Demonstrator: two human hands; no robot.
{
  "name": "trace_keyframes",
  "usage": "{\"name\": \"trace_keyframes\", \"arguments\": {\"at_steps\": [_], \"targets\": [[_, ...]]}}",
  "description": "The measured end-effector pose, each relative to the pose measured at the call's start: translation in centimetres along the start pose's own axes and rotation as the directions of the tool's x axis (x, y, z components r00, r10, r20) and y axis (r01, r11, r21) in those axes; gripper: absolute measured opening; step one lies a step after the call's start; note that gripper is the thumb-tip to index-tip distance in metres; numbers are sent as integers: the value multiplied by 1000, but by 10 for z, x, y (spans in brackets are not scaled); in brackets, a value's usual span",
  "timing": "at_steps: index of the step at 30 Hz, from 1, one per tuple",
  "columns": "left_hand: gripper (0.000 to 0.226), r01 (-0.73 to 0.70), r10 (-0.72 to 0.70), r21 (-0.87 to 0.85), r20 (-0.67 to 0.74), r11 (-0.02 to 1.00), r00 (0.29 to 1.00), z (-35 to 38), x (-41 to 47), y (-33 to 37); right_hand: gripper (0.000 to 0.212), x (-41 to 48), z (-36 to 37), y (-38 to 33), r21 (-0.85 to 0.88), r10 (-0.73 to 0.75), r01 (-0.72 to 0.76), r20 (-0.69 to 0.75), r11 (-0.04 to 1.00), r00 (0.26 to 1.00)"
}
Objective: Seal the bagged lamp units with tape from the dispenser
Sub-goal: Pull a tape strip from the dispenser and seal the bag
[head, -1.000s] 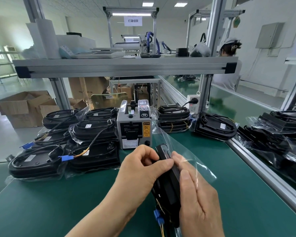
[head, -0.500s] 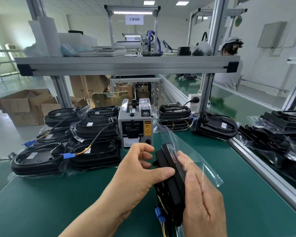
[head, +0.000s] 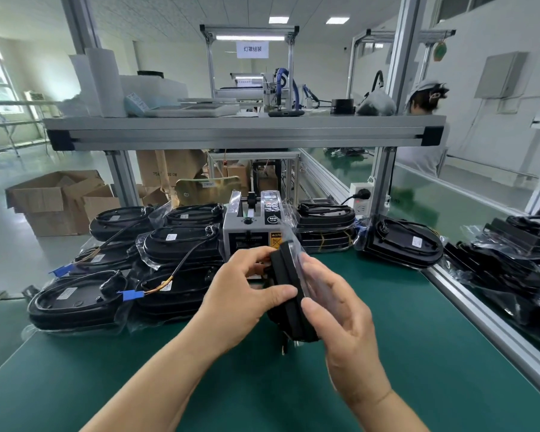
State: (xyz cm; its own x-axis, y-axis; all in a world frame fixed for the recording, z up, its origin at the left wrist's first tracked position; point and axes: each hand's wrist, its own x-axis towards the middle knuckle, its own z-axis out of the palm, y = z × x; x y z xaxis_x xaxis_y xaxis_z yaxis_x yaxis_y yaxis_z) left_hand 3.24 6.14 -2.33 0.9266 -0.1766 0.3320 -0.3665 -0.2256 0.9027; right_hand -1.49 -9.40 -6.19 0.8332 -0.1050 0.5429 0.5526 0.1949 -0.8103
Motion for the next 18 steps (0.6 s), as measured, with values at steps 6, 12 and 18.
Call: {"name": "trace_keyframes", "arguments": {"at_steps": [6,12,18], "targets": [[60,-192,196,146,-15,971,980,9,-10,-34,38,-12,-12,16,13,103,-103,-51,995,993],[56,-372,366,258,75,891,928,29,-42,-59,49,-43,-7,18,-490,37,-196,-315,849,948],[54,-422,437,251,-7,871,899,37,-52,-62,49,-41,5,8,-572,111,-235,-243,786,964]]}}
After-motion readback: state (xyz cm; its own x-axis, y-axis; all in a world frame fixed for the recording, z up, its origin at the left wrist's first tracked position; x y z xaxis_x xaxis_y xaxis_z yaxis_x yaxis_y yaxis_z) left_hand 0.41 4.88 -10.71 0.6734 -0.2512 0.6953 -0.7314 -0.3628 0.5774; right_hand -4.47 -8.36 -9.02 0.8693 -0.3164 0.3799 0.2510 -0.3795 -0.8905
